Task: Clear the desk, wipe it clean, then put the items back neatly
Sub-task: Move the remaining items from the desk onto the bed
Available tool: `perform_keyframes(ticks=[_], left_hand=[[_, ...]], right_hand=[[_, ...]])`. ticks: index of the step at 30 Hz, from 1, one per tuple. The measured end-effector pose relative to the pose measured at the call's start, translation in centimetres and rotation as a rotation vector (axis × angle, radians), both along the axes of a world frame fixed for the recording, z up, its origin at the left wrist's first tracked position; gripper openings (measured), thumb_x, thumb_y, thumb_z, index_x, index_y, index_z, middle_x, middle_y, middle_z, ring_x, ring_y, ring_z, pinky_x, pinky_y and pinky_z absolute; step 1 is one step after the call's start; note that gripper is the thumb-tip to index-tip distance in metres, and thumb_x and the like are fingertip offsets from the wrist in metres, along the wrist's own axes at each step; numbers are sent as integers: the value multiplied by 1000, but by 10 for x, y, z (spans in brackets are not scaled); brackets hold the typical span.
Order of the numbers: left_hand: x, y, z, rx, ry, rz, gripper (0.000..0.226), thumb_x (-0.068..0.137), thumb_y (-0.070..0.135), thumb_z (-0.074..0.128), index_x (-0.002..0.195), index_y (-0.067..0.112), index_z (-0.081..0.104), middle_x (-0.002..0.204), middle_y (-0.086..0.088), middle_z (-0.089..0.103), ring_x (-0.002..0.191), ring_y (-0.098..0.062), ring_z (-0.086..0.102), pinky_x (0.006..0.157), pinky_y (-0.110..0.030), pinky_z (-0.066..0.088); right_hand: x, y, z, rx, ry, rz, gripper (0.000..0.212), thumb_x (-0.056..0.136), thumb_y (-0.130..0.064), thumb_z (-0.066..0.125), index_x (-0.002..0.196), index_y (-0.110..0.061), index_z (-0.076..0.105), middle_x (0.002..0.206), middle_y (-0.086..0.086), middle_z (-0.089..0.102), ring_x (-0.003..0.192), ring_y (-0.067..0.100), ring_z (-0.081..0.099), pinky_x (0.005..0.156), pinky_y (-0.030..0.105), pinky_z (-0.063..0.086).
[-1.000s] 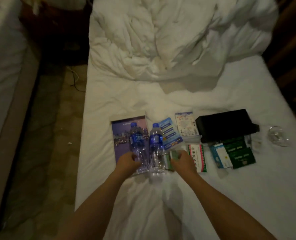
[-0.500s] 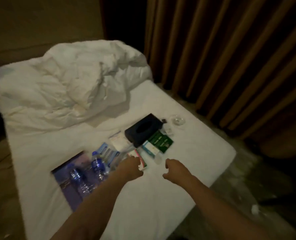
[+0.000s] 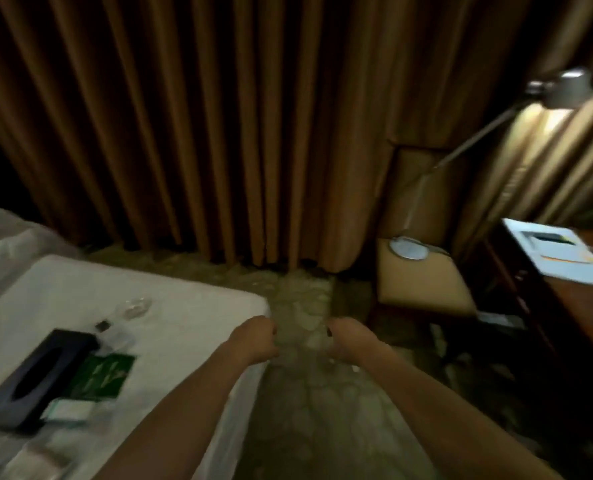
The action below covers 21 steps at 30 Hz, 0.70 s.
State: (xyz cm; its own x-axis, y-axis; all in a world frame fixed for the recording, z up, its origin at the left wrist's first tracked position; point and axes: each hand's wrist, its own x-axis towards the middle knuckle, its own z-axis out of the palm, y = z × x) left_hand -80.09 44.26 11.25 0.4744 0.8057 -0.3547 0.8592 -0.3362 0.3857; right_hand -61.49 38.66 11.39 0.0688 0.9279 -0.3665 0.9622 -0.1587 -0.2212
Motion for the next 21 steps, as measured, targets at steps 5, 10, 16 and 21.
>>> perform_keyframes(ticks=[5, 10, 16, 21], left_hand=[[152, -6, 5, -21, -16, -217, 35, 83, 29, 63, 113, 10, 59, 111, -10, 61, 101, -26, 59, 78, -29, 46], [283, -4, 12, 26, 4, -453, 21, 75, 30, 68, 89, 19, 56, 97, -7, 64, 91, -23, 62, 69, -28, 45], [429, -6, 4, -13, 1, -660, 39, 81, 31, 68, 114, 15, 57, 112, -4, 60, 98, -19, 57, 80, -30, 46], [552, 0, 4, 24, 10, -871, 32, 82, 26, 66, 111, 15, 58, 114, -7, 61, 100, -21, 58, 82, -31, 46]], right_hand=[[135, -47, 19, 10, -33, -227, 39, 86, -27, 63, 117, -6, 53, 119, 13, 57, 112, 30, 54, 82, 34, 44], [239, -93, 19, 27, -23, -463, 43, 87, -25, 62, 123, -6, 50, 121, 13, 56, 113, 30, 53, 87, 37, 45], [346, -131, 12, 19, 34, -673, 20, 88, -19, 58, 106, -11, 54, 103, 8, 54, 100, 26, 56, 72, 31, 41], [441, -136, 13, 34, 17, -826, 22, 91, -20, 59, 112, -14, 54, 103, 2, 55, 91, 19, 56, 67, 26, 47]])
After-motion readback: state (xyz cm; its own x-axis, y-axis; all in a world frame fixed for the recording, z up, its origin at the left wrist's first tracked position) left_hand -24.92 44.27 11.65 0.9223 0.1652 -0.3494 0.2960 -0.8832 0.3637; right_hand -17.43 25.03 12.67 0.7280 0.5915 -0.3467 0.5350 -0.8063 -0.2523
